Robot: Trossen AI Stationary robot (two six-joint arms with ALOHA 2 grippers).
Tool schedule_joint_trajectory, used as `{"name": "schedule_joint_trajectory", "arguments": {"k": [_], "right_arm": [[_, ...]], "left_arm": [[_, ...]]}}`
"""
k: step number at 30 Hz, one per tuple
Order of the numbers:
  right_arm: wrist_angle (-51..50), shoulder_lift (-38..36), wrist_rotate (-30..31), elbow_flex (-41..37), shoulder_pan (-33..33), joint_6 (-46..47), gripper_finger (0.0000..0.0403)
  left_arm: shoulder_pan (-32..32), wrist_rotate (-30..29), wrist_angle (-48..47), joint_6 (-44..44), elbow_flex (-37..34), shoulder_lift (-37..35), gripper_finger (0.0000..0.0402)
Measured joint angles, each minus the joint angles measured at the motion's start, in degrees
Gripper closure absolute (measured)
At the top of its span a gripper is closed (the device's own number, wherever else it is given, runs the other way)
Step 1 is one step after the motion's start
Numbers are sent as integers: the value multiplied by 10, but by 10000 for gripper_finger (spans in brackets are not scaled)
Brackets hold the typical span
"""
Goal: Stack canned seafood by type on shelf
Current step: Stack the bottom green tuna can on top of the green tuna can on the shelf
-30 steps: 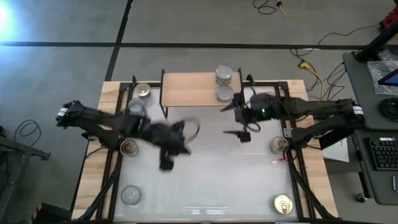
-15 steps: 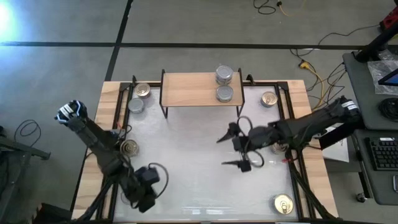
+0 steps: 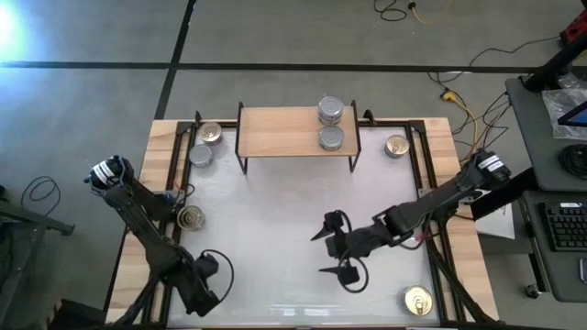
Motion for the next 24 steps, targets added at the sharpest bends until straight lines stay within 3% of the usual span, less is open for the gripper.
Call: {"name": "schedule_joint_trajectory", "arguments": {"k": [4, 15, 18, 24], "right_arm": [[0, 23, -1, 8, 3, 1, 3], [-1, 31, 0, 24, 2, -17, 3], [-1, 23, 0, 24, 2, -26, 3], [-1, 22, 0, 24, -3, -39, 3]], "left_arm": [[0, 61, -19, -24, -5, 16, 402], [10, 145, -18, 9, -38, 79, 402], [25, 135, -17, 43, -37, 83, 402], [95, 41, -14, 154, -28, 81, 402]]}}
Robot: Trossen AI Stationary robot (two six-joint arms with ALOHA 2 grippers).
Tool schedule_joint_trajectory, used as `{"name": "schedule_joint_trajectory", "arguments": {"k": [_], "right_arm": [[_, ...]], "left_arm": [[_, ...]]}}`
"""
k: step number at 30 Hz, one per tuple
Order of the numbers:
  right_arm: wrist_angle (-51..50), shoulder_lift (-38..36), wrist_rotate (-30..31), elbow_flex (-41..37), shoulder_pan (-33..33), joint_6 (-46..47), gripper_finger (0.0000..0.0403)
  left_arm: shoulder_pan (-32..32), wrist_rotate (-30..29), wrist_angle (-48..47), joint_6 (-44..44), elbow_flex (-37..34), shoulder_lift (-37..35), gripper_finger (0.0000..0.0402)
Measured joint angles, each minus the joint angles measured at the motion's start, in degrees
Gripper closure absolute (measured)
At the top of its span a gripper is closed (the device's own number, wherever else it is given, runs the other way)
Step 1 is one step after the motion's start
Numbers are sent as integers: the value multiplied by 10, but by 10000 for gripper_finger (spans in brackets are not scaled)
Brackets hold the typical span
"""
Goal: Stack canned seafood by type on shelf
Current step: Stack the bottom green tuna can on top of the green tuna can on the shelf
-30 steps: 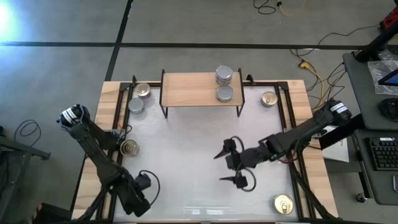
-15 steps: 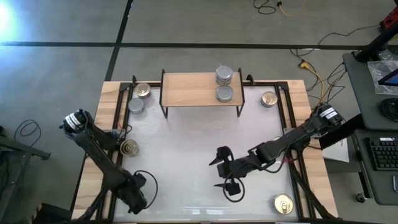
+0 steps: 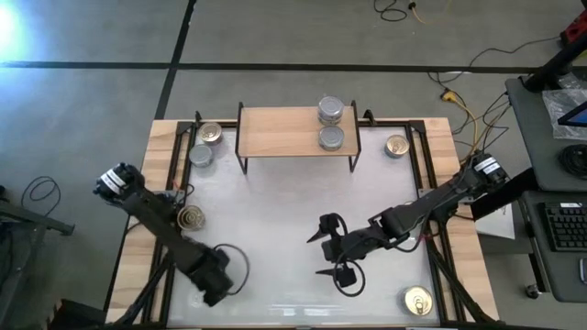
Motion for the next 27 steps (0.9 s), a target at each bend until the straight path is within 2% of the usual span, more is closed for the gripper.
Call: {"name": "schedule_joint_trajectory", "arguments": {"k": [3, 8, 11, 14, 18, 22, 27], "right_arm": [[0, 0, 0, 0, -1, 0, 3], [-1, 0, 0, -1, -1, 0, 3], [-1, 0, 0, -5, -1, 0, 3], [0, 0, 0, -20, -3, 0, 3], [-3, 1, 1, -49, -19, 7, 3], [34, 1, 1, -93, -49, 10, 3], [173, 1, 35, -182, -64, 13, 3]], "left_arm": [[48, -79, 13, 86, 12, 1, 402], [120, -247, 65, 244, 46, 7, 402], [136, -303, 70, 313, 84, 4, 402], [128, -329, 31, 346, 119, 3, 402], [109, -364, -19, 327, 137, 0, 402], [105, -383, 31, 302, 94, 0, 402], [107, -387, 119, 307, 16, 0, 402]]}}
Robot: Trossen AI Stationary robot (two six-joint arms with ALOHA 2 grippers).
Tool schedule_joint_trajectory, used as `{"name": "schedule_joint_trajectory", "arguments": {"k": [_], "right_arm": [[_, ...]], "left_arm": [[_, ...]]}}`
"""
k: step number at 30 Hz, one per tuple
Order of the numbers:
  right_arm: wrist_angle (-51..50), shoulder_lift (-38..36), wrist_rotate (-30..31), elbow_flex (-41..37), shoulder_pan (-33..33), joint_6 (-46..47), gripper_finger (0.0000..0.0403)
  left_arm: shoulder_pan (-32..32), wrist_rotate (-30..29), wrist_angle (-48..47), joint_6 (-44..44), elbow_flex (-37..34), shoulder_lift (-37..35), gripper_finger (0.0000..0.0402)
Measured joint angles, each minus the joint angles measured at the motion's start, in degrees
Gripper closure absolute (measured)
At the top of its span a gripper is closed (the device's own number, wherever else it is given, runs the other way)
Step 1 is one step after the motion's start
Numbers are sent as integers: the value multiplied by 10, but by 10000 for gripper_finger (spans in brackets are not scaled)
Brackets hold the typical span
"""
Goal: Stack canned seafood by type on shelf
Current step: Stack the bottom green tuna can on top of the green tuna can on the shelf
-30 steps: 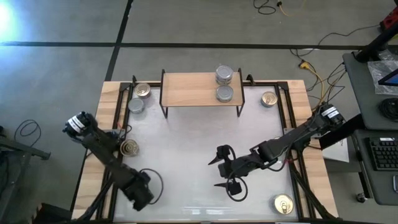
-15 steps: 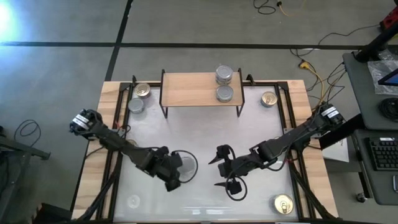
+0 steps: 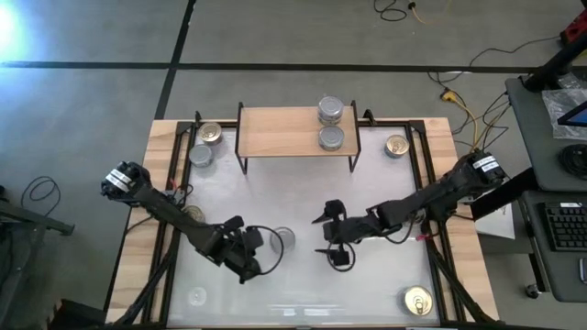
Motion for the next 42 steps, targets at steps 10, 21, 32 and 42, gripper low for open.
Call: {"name": "schedule_joint_trajectory", "arguments": {"k": [10, 21, 32, 42], "right_arm": [[231, 84, 11, -93, -9, 7, 3], [425, 258, -10, -52, -38, -9, 3], [427, 343, -94, 50, -68, -36, 2], [433, 355, -100, 69, -72, -35, 2]], "left_arm": [[29, -1, 154, 84, -109, 0, 402], [78, 6, 297, 172, -150, 0, 402], [99, 11, 353, 167, -156, 0, 402], [106, -25, 362, 171, -139, 46, 401]]}}
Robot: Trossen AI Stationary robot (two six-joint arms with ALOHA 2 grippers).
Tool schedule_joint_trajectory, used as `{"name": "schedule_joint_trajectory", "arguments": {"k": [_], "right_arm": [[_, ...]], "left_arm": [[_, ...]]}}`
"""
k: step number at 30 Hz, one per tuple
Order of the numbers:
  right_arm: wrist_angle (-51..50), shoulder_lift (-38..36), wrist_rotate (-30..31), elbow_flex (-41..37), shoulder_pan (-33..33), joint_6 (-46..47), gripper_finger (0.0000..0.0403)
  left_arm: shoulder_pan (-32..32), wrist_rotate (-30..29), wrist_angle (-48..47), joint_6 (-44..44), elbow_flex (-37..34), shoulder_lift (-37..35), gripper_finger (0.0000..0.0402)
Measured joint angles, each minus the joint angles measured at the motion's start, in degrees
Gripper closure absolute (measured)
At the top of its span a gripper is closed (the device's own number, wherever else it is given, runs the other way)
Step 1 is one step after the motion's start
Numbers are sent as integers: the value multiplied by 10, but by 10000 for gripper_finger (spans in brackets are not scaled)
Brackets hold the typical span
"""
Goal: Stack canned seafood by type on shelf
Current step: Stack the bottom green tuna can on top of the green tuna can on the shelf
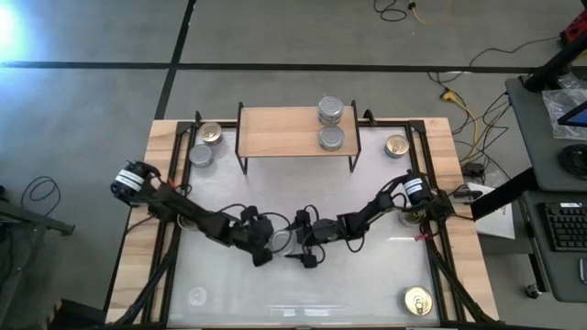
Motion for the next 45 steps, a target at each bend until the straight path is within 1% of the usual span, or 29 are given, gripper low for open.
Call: {"name": "schedule_joint_trajectory", "arguments": {"k": [3, 4, 5, 6, 7, 9, 13, 16, 19, 24, 26, 29, 32, 34, 37, 40, 42, 45], "right_arm": [[1, 0, -15, 1, -1, -1, 2], [5, 0, -25, 4, -1, 1, 2], [10, 2, -25, 6, 0, 7, 2], [8, 3, -18, 5, 1, 15, 2], [8, 3, -22, 7, 0, 19, 2], [5, 3, -18, 6, 1, 19, 4], [-9, -2, -11, 9, 3, 24, 25], [-5, -3, 4, 8, 1, 32, 37], [-12, -5, 17, 8, -1, 40, 37], [-25, -9, 8, 7, 0, 43, 36], [-53, -23, 4, 6, 1, 40, 36], [-120, -64, 4, 5, 1, 29, 36], [-201, -124, 3, 3, 1, 9, 36], [-264, -176, -1, 1, 1, -10, 36], [-363, -262, -1, 0, -9, -33, 36], [-453, -351, 19, 0, -34, -56, 37], [-505, -408, 29, 0, -61, -67, 37], [-558, -483, 30, 0, -115, -83, 37]], "left_arm": [[1, -14, -3, 7, 23, 29, 401], [2, -19, 14, 8, 32, 40, 401], [5, -12, 29, 16, 44, 49, 401], [5, -21, 31, 12, 46, 53, 401], [4, -32, 18, 12, 50, 54, 401], [7, -27, 10, 16, 63, 65, 401], [6, -44, -17, 19, 75, 61, 401], [7, -75, -52, 16, 76, 27, 401], [4, -77, -79, 15, 72, -23, 401], [-5, -91, -155, 25, 62, -116, 401], [-14, -105, -195, 18, 61, -149, 401], [-32, -125, -243, 9, 59, -200, 401], [-40, -133, -247, 12, 58, -244, 401], [-40, -121, -243, 28, 57, -264, 401], [-28, -82, -227, 74, 57, -287, 401], [2, -43, -191, 148, 56, -307, 401], [38, -4, -152, 205, 56, -317, 401], [109, 80, -96, 279, 56, -324, 401]]}}
